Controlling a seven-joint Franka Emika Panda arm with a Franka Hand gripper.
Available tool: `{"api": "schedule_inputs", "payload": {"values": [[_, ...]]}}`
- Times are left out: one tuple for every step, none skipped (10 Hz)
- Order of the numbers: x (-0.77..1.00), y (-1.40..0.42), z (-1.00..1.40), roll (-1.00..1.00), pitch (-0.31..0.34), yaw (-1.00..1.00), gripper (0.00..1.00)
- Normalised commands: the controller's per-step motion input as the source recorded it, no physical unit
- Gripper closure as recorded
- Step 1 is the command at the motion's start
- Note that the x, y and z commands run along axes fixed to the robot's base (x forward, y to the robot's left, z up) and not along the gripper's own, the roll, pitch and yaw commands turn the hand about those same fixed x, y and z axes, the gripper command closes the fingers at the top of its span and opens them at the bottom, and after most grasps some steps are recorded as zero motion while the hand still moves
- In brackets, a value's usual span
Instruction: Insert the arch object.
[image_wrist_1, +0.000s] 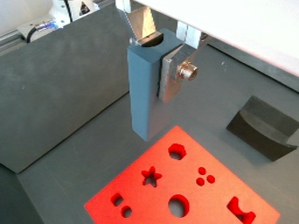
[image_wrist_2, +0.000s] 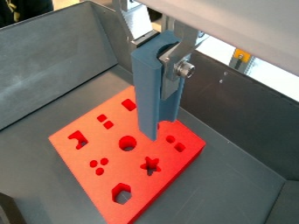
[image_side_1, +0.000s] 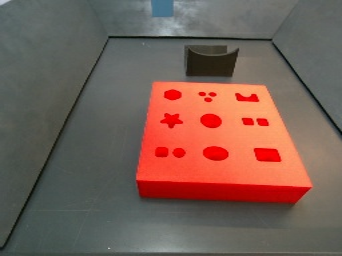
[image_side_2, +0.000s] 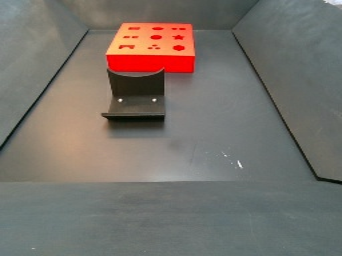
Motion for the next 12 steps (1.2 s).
{"api": "schedule_inputs", "payload": {"values": [[0.00,0.00,-0.06,-0.03,-0.066,0.00,1.00],[0.00,0.01,-0.27,0.02,-0.090,0.00,1.00],[0.00,0.01,-0.47,0.27,-0.136,0.05,1.00],[0.07,0.05,-0.52,0.27,-0.184,0.14,1.00],[0.06,0.07,-0.51,0.26,-0.204,0.26,1.00],[0.16,0.00,-0.31,0.39,-0.163,0.29,1.00],[0.40,-0.01,-0.36,0.37,-0.143,0.16,1.00],[0.77,-0.09,-0.41,0.32,-0.100,0.00,1.00],[0.86,-0.07,-0.35,0.27,-0.054,-0.30,1.00],[0.60,-0.03,-0.29,0.23,-0.084,-0.55,1.00],[0.57,-0.02,-0.22,0.20,-0.027,-0.57,1.00],[0.50,-0.01,-0.15,0.16,-0.003,-0.62,1.00]]}}
